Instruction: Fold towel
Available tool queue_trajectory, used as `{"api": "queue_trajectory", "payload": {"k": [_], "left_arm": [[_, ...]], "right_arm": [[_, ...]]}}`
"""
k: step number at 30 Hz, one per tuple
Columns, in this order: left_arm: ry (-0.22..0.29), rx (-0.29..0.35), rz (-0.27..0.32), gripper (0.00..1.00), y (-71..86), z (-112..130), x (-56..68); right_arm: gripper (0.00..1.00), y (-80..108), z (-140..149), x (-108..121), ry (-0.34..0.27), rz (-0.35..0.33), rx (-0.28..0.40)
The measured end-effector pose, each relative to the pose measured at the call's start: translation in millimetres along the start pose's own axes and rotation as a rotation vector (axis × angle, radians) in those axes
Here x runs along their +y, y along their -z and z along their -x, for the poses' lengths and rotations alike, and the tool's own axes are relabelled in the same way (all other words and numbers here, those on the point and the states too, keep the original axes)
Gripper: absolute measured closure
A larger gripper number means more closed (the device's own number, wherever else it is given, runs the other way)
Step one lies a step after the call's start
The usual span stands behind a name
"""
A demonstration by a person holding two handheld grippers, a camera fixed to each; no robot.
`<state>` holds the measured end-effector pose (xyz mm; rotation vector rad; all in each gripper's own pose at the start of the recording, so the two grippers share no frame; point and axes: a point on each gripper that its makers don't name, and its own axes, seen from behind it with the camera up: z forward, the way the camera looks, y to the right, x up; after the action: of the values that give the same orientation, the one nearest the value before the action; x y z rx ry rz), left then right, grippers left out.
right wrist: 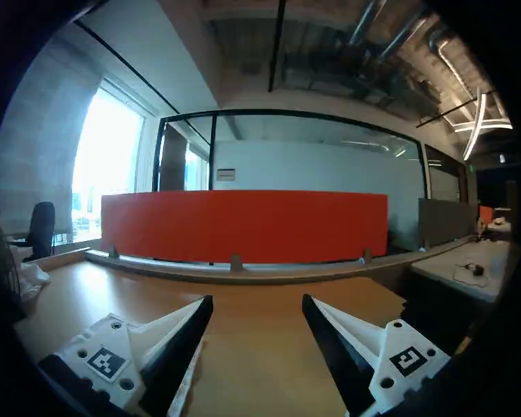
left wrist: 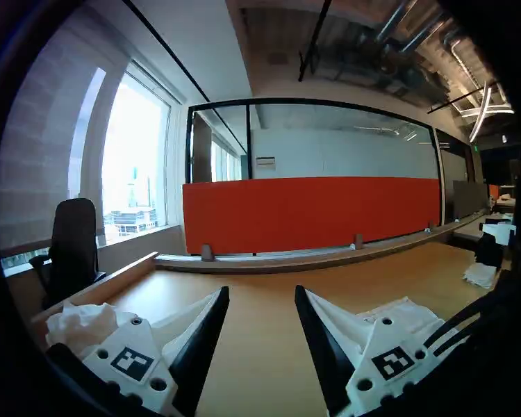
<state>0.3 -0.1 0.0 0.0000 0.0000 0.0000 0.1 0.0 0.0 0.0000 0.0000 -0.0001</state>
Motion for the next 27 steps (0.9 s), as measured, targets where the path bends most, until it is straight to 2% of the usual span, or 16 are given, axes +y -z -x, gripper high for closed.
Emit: {"api": "queue_trajectory", "payload": {"k": [12, 18, 27], "left_arm": [[-0.004, -0.01, 0.007, 0.31, 0.9, -64, -11.6], [-0.008, -0.006, -0.002, 0.31, 0.1, -94, -19.1], [-0.003, -0.02, -0.005, 0.31, 2.5, -113, -22.8]], "right_arm": [[0.01, -1.8, -57, -13, 0.03, -0.015, -0.004], [0.01, -0.4, -83, -14, 0.014, -0.012, -0.006], [0.01, 4.6, -100, -9, 0.007, 0.001, -0.012]]}}
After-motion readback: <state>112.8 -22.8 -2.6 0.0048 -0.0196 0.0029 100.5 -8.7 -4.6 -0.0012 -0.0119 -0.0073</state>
